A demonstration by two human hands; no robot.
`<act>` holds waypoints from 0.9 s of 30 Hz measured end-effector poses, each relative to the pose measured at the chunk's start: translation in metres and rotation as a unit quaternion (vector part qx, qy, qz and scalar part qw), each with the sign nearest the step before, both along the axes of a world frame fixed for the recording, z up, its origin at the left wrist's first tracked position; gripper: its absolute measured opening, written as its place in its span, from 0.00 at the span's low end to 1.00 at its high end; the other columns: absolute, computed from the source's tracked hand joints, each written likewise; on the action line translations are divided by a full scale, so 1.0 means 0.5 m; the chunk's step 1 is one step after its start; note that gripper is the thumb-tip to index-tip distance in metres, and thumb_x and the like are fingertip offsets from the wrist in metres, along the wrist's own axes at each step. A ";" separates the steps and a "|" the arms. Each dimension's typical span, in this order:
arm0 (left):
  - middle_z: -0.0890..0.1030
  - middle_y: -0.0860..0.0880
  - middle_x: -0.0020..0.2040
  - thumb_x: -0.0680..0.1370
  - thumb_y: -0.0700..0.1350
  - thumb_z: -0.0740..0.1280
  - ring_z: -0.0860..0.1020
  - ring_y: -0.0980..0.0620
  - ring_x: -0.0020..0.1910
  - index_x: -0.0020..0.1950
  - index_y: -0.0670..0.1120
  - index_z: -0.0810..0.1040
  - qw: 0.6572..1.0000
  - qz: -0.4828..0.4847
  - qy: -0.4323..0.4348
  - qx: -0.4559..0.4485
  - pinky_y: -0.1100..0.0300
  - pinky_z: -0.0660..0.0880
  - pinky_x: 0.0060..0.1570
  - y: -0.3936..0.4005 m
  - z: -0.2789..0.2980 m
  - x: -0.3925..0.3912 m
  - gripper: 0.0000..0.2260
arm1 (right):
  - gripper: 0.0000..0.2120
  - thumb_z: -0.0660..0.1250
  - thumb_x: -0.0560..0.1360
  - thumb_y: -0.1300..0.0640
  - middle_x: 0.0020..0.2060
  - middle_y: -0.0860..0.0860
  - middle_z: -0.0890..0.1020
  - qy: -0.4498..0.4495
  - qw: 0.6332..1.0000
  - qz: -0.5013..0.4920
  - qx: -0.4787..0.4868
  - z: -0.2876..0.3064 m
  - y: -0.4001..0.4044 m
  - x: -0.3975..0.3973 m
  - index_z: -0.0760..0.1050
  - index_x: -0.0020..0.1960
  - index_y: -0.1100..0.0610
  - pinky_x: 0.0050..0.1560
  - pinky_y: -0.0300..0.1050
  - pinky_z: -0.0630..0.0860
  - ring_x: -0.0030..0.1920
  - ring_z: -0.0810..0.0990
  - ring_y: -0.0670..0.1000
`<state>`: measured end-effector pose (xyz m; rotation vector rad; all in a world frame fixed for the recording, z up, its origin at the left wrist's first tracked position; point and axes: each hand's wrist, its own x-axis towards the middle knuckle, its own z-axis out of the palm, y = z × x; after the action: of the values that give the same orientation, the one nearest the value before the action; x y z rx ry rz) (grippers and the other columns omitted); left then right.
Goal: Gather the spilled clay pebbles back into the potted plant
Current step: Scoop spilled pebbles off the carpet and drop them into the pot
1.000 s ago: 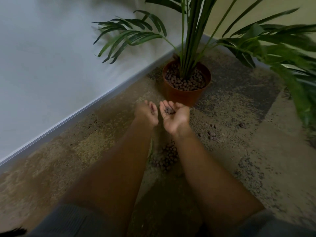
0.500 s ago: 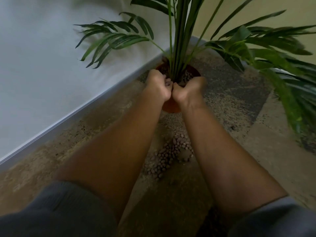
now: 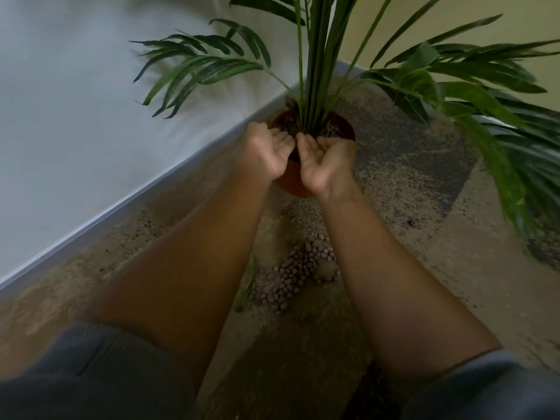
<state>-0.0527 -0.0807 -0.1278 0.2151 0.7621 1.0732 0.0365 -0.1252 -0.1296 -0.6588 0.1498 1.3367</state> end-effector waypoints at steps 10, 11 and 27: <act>0.71 0.47 0.71 0.85 0.47 0.46 0.71 0.51 0.69 0.74 0.45 0.66 0.979 -0.025 0.202 -0.018 0.60 0.68 0.63 -0.092 -0.091 -0.137 0.20 | 0.08 0.55 0.79 0.63 0.49 0.59 0.80 -0.232 0.937 0.221 -0.140 -0.112 -0.063 -0.098 0.73 0.50 0.61 0.42 0.42 0.80 0.50 0.80 0.56; 0.71 0.46 0.72 0.84 0.46 0.47 0.71 0.50 0.69 0.74 0.44 0.65 0.974 -0.032 0.225 -0.023 0.59 0.68 0.64 -0.104 -0.104 -0.150 0.19 | 0.08 0.57 0.79 0.64 0.47 0.58 0.80 -0.292 0.910 0.246 -0.161 -0.132 -0.076 -0.107 0.74 0.49 0.61 0.39 0.41 0.79 0.46 0.79 0.54; 0.81 0.40 0.53 0.73 0.41 0.71 0.79 0.45 0.50 0.57 0.38 0.79 0.569 -0.466 0.673 0.082 0.55 0.78 0.49 -0.290 -0.284 -0.311 0.14 | 0.13 0.71 0.70 0.46 0.53 0.50 0.75 -0.843 0.231 0.476 0.098 -0.278 -0.229 -0.140 0.82 0.53 0.47 0.55 0.43 0.66 0.58 0.71 0.52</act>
<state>-0.2081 -0.2256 -0.2699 1.5464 1.6010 -0.3023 -0.0336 -0.2396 -0.2687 -1.7396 -2.5804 0.7806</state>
